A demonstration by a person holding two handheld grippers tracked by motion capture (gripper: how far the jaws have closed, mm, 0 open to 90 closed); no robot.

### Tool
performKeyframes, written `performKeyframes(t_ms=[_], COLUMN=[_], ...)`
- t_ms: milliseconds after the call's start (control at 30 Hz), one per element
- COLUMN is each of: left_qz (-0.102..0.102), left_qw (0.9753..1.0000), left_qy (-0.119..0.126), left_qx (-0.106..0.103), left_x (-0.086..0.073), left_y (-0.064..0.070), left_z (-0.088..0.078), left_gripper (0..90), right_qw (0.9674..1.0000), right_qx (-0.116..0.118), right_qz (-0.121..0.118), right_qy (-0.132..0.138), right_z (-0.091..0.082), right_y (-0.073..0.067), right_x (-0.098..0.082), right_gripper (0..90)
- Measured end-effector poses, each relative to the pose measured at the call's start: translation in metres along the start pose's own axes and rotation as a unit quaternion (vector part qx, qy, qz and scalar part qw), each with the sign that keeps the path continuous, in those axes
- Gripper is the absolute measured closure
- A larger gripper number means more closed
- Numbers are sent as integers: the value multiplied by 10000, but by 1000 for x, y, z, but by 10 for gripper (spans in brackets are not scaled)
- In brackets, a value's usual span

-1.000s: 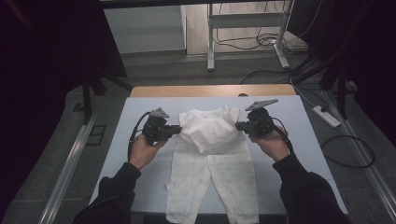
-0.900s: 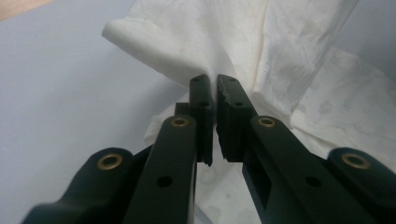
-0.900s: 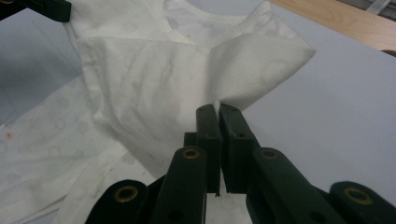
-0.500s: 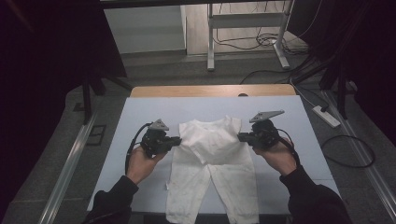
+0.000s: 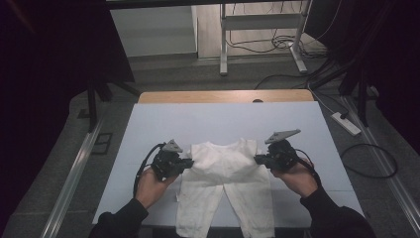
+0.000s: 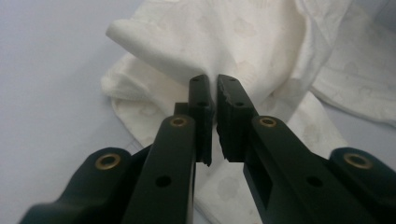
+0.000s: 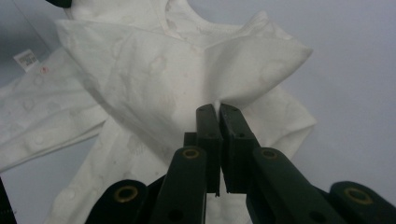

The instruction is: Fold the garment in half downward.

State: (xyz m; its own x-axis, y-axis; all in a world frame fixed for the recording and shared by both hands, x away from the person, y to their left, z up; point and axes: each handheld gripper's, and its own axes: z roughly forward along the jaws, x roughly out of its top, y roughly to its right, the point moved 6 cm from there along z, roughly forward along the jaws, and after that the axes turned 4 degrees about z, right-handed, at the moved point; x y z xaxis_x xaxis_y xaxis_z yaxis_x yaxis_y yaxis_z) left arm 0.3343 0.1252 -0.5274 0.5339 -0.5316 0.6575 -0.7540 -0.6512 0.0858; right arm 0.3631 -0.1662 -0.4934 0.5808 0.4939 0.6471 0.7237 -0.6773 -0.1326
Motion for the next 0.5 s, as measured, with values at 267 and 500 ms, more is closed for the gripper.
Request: performKeyframes(t_ms=[267,500], left_qz=[38,-17], left_qw=[9996,9988], left_qy=[-286,-484], left_qx=[37,-39], left_x=[-8,-14], left_y=[5,4], left_z=[11,17], left_gripper=[839,835], right_qw=[9993,9982], right_qx=[-103,-151], right_qz=[-117,-152], right_qy=[-327,-558], right_z=[13,24], right_y=[-2,-3], right_x=[-16,-26], right_gripper=[859,855])
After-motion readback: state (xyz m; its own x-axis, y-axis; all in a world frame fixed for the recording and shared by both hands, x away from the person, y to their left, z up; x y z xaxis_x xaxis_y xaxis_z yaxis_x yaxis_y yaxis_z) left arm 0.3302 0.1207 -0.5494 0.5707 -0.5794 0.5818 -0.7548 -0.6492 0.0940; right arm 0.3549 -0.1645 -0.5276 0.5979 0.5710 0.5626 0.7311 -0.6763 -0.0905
